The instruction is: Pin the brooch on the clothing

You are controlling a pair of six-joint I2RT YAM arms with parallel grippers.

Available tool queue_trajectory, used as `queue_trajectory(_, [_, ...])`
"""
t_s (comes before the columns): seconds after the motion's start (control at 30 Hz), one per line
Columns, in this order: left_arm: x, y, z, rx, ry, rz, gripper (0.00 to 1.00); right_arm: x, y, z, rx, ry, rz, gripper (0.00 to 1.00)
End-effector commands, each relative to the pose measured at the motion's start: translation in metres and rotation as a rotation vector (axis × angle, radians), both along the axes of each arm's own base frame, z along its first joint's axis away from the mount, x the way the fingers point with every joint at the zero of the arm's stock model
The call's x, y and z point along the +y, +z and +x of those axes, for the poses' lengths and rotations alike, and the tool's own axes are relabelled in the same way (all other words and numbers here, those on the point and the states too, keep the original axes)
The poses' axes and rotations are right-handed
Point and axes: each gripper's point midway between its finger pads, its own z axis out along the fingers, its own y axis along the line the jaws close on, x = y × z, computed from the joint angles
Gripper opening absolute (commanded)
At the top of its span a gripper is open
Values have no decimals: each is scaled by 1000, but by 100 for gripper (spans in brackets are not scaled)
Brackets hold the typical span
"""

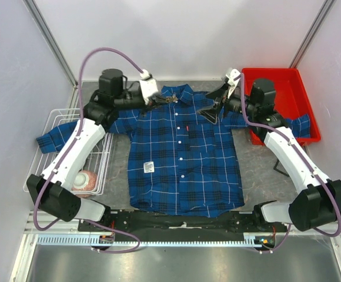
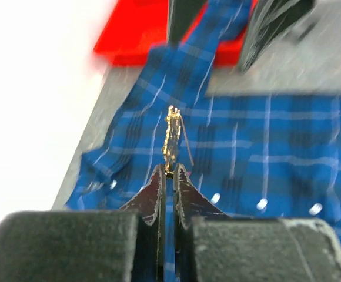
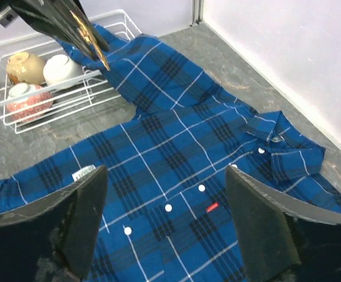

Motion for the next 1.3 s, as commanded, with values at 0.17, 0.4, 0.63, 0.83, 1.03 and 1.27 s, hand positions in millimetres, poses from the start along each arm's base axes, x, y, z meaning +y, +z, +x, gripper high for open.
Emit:
queue_trajectory(0.17, [30,-98,3,-548,24,737,2,10,-3,-7,84,65,-18,92])
queue_trajectory(0.4, [21,-99,-12,-566,-79,772,7,42,-19,-18,127,95,-39,87])
queue_trajectory(0.63, [9,-92,-28,-534,-137,687,8,68,-34,-39,115,188,-54,63])
queue_trajectory(0.83, [3,-85,-34,-491,-151,634,7,78,-41,-43,90,230,-73,53])
queue_trajectory(1.03, [-1,-84,-36,-461,-158,616,7,83,-47,-52,73,279,-102,51])
queue_trajectory(1.27, [-5,-86,-35,-442,-168,607,7,85,-53,-62,84,332,-110,51])
